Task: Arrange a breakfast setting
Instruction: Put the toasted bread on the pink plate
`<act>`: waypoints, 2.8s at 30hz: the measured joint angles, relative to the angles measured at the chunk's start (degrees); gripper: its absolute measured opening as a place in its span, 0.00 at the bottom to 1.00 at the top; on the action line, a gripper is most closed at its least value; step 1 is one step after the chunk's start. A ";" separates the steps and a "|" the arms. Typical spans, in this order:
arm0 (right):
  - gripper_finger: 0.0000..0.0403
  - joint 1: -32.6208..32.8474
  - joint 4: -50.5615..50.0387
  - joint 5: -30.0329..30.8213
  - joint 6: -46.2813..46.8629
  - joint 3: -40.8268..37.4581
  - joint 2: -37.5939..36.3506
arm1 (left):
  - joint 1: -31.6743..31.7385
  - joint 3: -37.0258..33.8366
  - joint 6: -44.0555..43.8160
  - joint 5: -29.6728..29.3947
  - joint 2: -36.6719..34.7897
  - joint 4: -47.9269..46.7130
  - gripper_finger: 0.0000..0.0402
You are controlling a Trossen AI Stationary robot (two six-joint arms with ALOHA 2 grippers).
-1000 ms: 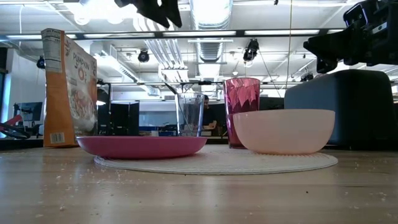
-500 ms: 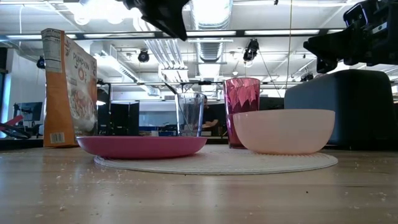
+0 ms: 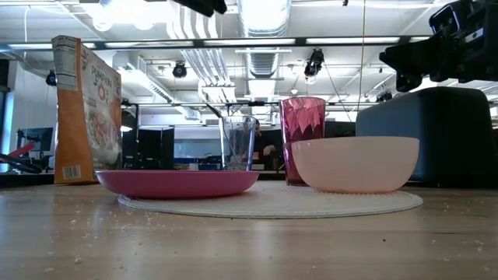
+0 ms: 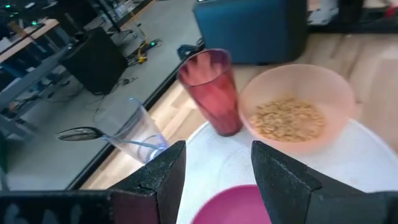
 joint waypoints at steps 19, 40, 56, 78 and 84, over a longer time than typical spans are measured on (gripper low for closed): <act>0.16 0.00 3.07 1.17 -0.14 0.00 -0.04 | -8.72 -0.31 -7.07 -2.96 0.00 -0.14 0.41; 0.16 0.00 4.98 1.42 18.96 7.38 0.04 | -9.73 -1.91 -9.55 -7.89 0.33 -2.32 0.41; 0.16 0.00 -20.84 1.44 22.25 28.06 5.48 | -10.69 -5.24 -10.79 -8.63 -1.16 -1.13 0.41; 0.42 -0.05 -81.99 28.30 51.37 53.64 19.08 | -11.04 -5.33 -12.02 -9.58 -1.78 -1.99 0.41; 0.44 -0.14 -90.64 33.20 56.04 58.23 23.98 | -11.08 -5.33 -11.89 -9.61 -2.03 -2.85 0.41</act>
